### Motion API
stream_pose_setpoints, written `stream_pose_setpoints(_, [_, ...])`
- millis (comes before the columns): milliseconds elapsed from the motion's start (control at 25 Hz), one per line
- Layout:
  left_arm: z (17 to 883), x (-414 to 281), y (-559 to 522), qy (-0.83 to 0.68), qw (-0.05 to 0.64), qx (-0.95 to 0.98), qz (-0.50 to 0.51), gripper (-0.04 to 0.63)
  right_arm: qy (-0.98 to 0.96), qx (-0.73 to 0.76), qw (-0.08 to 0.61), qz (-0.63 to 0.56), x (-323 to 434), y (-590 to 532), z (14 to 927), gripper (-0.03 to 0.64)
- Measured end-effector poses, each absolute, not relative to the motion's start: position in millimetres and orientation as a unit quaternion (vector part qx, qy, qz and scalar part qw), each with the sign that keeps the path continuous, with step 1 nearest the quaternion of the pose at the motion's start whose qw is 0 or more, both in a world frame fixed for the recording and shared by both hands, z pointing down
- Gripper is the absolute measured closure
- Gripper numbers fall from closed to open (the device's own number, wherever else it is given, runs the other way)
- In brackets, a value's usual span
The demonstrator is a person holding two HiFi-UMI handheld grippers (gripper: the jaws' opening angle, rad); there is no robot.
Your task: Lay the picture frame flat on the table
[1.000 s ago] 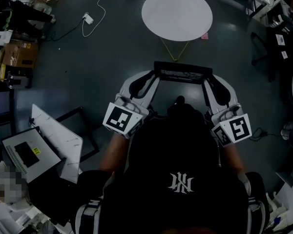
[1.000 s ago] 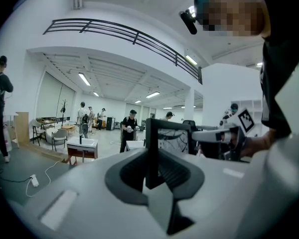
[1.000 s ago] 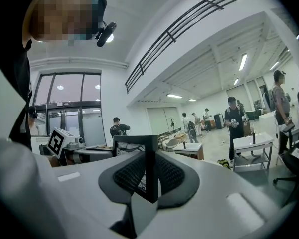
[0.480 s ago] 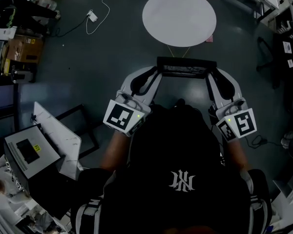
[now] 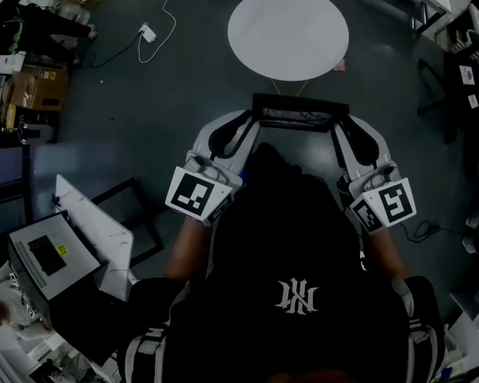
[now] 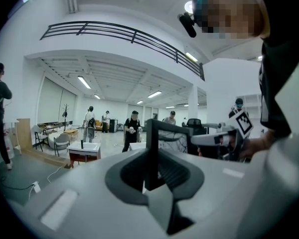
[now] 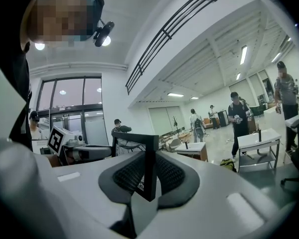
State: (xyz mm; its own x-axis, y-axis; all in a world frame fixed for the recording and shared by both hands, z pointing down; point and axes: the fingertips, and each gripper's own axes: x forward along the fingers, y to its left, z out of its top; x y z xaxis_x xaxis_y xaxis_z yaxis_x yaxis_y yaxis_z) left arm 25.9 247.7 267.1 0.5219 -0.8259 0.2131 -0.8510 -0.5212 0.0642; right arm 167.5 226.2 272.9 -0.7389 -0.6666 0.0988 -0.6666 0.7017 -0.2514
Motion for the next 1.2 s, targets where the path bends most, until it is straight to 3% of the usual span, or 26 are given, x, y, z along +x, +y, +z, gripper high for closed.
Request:
stream_pose_setpoints(440, [276.9,-1.1,204.2,-0.464,0.092,0.878,0.069,0.541,-0.913,0.383,0.004,0.143,141.2,193.7,276.6,0.565])
stream_pose_setpoints(1200, [274.7,-83.1,-49.7,-0.435,0.104,0.894,0.015,0.543,-0.889,0.428,0.083,0.141,60.7,-34.1,268.5,0.565])
